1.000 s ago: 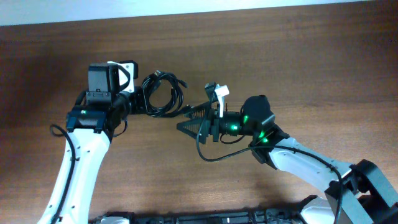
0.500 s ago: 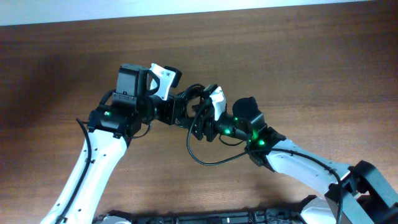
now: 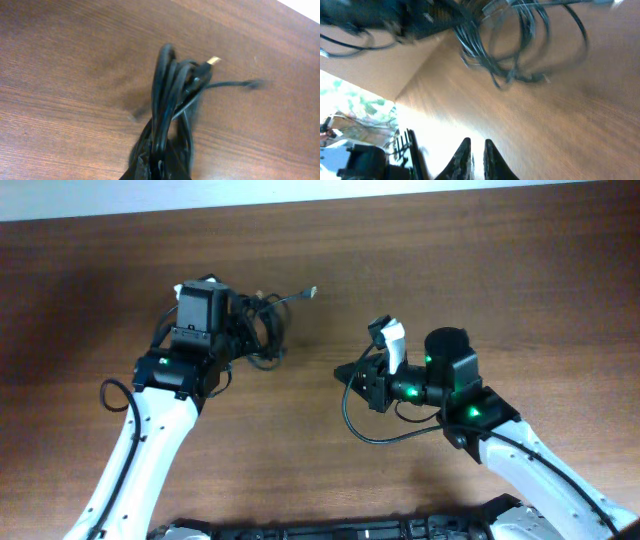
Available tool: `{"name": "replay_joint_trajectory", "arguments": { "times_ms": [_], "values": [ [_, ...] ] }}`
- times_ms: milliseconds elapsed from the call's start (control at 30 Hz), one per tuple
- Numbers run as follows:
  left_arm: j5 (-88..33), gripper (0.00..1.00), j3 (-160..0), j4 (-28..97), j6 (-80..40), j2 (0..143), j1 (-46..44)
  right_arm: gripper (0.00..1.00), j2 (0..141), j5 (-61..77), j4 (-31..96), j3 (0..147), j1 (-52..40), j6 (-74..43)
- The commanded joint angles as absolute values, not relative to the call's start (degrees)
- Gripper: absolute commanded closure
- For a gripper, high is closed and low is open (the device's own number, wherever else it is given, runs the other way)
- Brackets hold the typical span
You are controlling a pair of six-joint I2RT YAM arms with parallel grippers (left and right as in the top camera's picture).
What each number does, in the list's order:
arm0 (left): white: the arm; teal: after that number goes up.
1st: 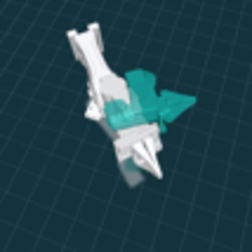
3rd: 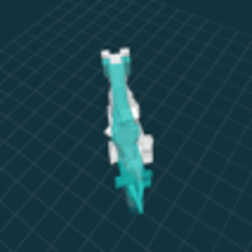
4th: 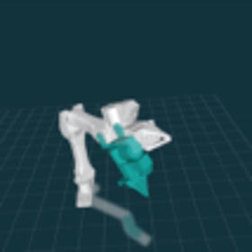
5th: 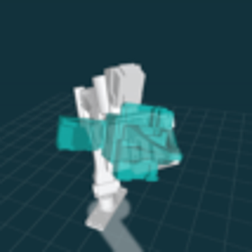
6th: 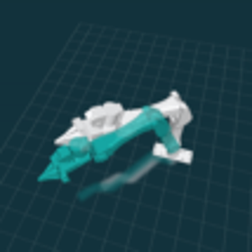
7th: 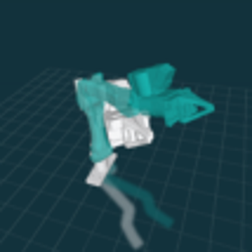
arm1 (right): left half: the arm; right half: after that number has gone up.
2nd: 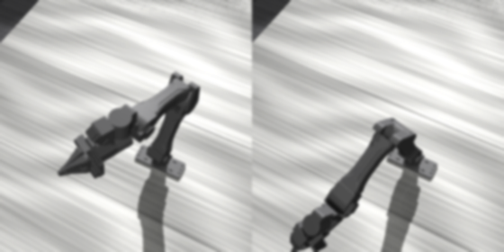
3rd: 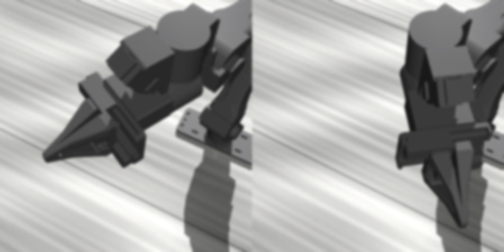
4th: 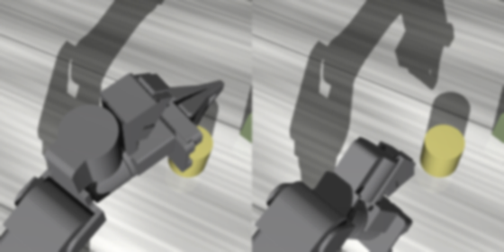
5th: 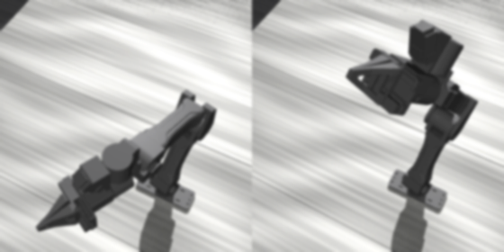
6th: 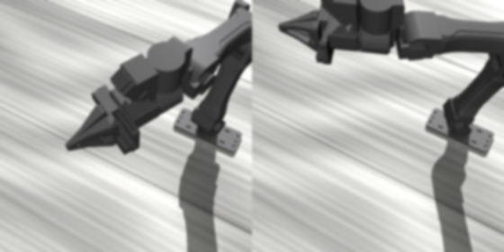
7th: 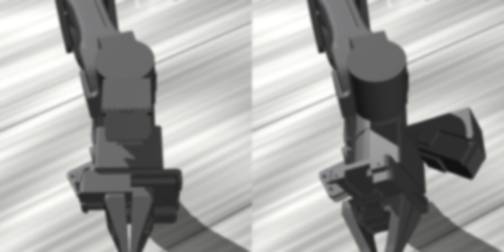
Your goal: Untangle cables
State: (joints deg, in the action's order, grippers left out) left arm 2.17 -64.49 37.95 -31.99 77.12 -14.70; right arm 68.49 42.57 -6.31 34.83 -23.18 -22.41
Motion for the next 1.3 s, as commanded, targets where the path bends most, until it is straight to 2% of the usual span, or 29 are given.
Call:
{"name": "replay_joint_trajectory", "arguments": {
  "times_ms": [0,33,67,167,267,367,400,433,500,533,567,600,667,700,767,800,867,900,933,967,1100,1133,1167,1200,1267],
  "values": [
    [-3.99,1.00,-65.32,36.01,-25.50,76.36,-14.46,0.42,72.03,42.19,-6.22,34.83,-22.85,-21.85],
    [-8.49,1.00,-65.32,36.01,-18.13,76.36,-14.46,0.20,73.17,42.22,-6.83,34.83,-22.85,-21.87],
    [-13.74,1.00,-65.32,35.99,-12.16,76.36,-14.46,0.16,73.56,42.19,-8.43,34.83,-22.85,-21.87],
    [-28.49,1.00,-65.32,35.94,2.33,76.36,-14.46,0.16,73.89,39.97,-11.16,34.83,-22.85,-21.85],
    [-36.25,1.00,-65.32,33.76,2.39,76.36,-14.46,0.15,76.18,38.20,-11.40,34.83,-22.85,-21.87],
    [-45.47,1.00,-65.30,33.28,2.17,76.36,-14.57,0.16,80.66,38.09,-21.02,34.83,-22.85,-24.10],
    [-45.43,1.00,-65.30,34.33,2.17,76.36,-14.57,0.20,82.08,37.91,-26.92,34.83,-22.85,-27.99],
    [-45.50,1.00,-65.30,34.52,2.15,76.38,-14.57,0.30,82.78,37.30,-28.69,34.83,-22.85,-28.18],
    [-45.23,1.00,-65.30,34.54,1.52,76.36,-14.57,0.84,83.64,35.33,-28.99,34.83,-22.85,-30.76],
    [-42.96,1.00,-65.30,34.74,1.45,76.38,-14.57,0.96,83.64,35.33,-29.08,34.83,-22.85,-33.58],
    [-40.45,0.97,-65.30,35.07,0.34,76.36,-14.57,0.96,83.64,36.07,-29.26,34.83,-22.85,-36.58],
    [-33.54,0.83,-65.30,35.64,-4.21,76.38,-14.57,0.96,83.64,37.74,-29.41,34.83,-22.85,-44.23],
    [-27.07,0.42,-65.30,35.62,-9.37,76.38,-14.57,0.96,83.64,38.79,-29.43,34.83,-22.85,-53.30],
    [-26.65,0.36,-65.30,35.62,-9.82,76.38,-14.57,0.96,83.64,39.48,-29.45,34.83,-22.85,-56.88],
    [-26.70,0.06,-65.30,35.64,-9.50,76.38,-14.57,0.96,83.64,43.51,-29.39,34.83,-22.85,-54.02],
    [-27.09,0.01,-65.30,35.64,-6.20,76.38,-14.59,0.96,83.64,45.25,-28.97,34.83,-22.85,-48.64],
    [-31.09,0.01,-65.30,35.59,4.56,76.38,-14.61,0.96,83.64,43.97,-21.10,34.83,-22.85,-34.83],
    [-31.24,0.00,-65.30,35.59,6.00,76.38,-14.63,0.96,83.64,43.77,-17.69,34.83,-22.85,-31.53],
    [-31.03,0.09,-65.30,35.62,7.16,76.38,-14.63,0.96,83.64,44.29,-15.94,34.83,-22.85,-30.20],
    [-31.05,0.12,-65.30,35.62,7.27,76.38,-14.63,0.96,83.64,44.42,-15.64,34.83,-22.85,-30.17],
    [-24.73,0.16,-65.30,38.04,7.42,78.08,-19.79,0.96,83.64,44.45,-15.59,34.83,-22.85,-28.88],
    [-20.40,0.23,-65.30,38.65,7.40,80.09,-22.59,0.96,83.64,44.45,-15.59,34.83,-22.85,-28.88],
    [-17.41,0.42,-65.30,38.63,7.35,81.36,-23.27,0.96,83.64,44.45,-15.59,34.83,-22.85,-28.88],
    [-14.35,0.53,-65.30,38.63,6.02,82.11,-23.24,0.96,83.64,44.49,-15.57,34.83,-22.85,-28.91],
    [-11.97,0.55,-65.30,38.59,5.21,82.54,-23.24,0.96,83.64,44.62,-15.55,34.83,-22.85,-28.88]
  ]
}}
